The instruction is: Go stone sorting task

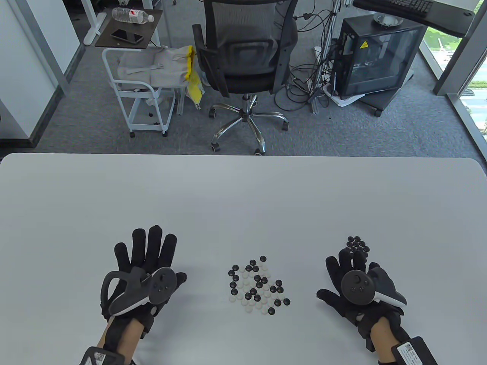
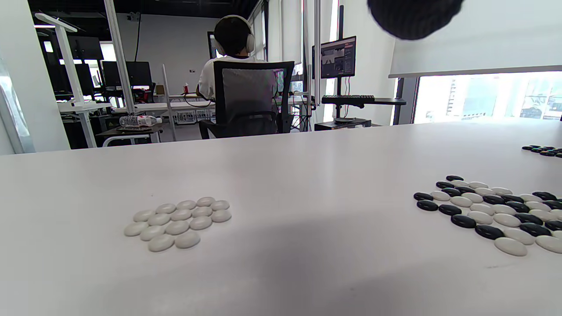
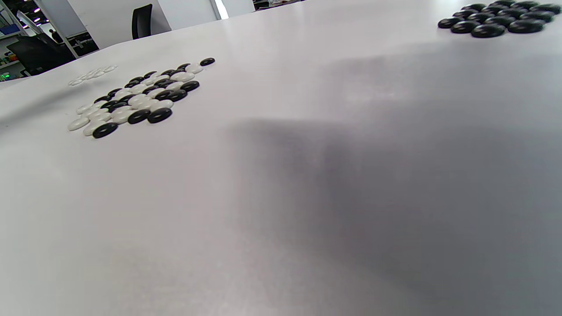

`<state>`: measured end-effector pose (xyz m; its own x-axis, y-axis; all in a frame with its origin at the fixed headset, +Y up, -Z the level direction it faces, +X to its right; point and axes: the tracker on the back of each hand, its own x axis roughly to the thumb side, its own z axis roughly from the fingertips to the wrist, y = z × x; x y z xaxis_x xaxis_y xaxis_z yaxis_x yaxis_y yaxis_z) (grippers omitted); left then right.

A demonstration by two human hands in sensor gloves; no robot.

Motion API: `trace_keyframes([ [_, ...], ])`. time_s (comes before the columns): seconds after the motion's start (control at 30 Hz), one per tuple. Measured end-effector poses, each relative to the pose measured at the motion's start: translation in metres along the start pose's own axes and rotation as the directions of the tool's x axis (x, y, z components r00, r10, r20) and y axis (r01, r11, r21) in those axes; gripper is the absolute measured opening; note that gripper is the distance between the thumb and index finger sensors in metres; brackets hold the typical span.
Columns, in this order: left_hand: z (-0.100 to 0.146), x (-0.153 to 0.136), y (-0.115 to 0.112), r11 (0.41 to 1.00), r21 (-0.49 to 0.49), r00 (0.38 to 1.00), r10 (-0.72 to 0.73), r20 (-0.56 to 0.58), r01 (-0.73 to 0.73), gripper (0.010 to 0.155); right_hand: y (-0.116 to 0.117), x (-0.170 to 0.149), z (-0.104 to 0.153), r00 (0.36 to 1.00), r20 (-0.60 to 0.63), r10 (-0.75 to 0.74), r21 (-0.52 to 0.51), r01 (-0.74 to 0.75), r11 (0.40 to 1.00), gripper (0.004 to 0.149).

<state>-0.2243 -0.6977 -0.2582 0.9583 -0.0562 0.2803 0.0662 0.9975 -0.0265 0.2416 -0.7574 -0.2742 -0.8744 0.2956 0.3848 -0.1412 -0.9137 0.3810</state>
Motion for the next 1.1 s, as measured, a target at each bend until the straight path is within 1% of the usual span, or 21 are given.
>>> trace_keyframes([
  [0.1,-0.001,-0.001,-0.014,0.999,0.009,0.999,0.051,-0.009,-0.05,0.084,0.002,-0.001,-0.001,1.0,-0.005,-0.003,0.013,0.003,1.0,0.086],
  [0.2,0.0,-0.002,-0.025,0.999,0.031,1.0,0.028,-0.007,-0.028,0.082,0.002,-0.001,-0.002,1.0,-0.004,-0.003,0.013,0.003,1.0,0.087],
  [0.33,0.001,-0.005,-0.038,0.999,0.008,0.999,0.045,0.009,-0.045,0.081,0.003,-0.002,-0.002,1.0,-0.005,-0.004,0.017,0.004,1.0,0.087],
  [0.53,0.001,-0.009,-0.045,0.996,-0.009,0.996,0.084,0.02,-0.084,0.082,0.005,-0.001,-0.006,1.0,-0.003,-0.013,0.026,0.013,1.0,0.086],
  [0.77,-0.001,-0.009,-0.052,0.996,-0.033,0.997,0.079,0.025,-0.078,0.083,0.009,0.002,-0.01,1.0,0.003,-0.017,0.04,0.016,0.999,0.086],
  [0.87,-0.001,-0.01,-0.052,0.995,-0.029,0.996,0.091,0.021,-0.091,0.083,0.009,0.005,-0.014,1.0,0.024,-0.018,0.027,0.017,0.999,0.086],
  [0.9,-0.001,-0.01,-0.053,0.995,-0.032,0.995,0.094,0.021,-0.093,0.083,0.007,0.007,-0.015,0.999,0.037,-0.027,0.017,0.026,1.0,0.086],
  [0.93,-0.001,-0.01,-0.053,0.995,-0.036,0.995,0.097,0.022,-0.096,0.083,0.003,0.01,-0.016,0.999,0.027,-0.029,-0.003,0.029,1.0,0.085],
  [1.0,-0.001,-0.01,-0.052,0.995,-0.036,0.995,0.098,0.024,-0.097,0.083,-0.007,0.015,-0.018,1.0,0.006,0.0,-0.009,0.0,1.0,0.083],
  [1.03,-0.001,-0.01,-0.052,0.994,-0.036,0.995,0.1,0.025,-0.099,0.083,-0.017,0.017,-0.02,1.0,0.018,-0.026,-0.016,0.026,1.0,0.082],
  [1.1,0.0,-0.011,-0.052,0.993,-0.033,0.993,0.115,0.023,-0.114,0.083,-0.032,0.021,-0.024,0.985,0.073,-0.159,-0.024,0.161,0.987,0.075],
])
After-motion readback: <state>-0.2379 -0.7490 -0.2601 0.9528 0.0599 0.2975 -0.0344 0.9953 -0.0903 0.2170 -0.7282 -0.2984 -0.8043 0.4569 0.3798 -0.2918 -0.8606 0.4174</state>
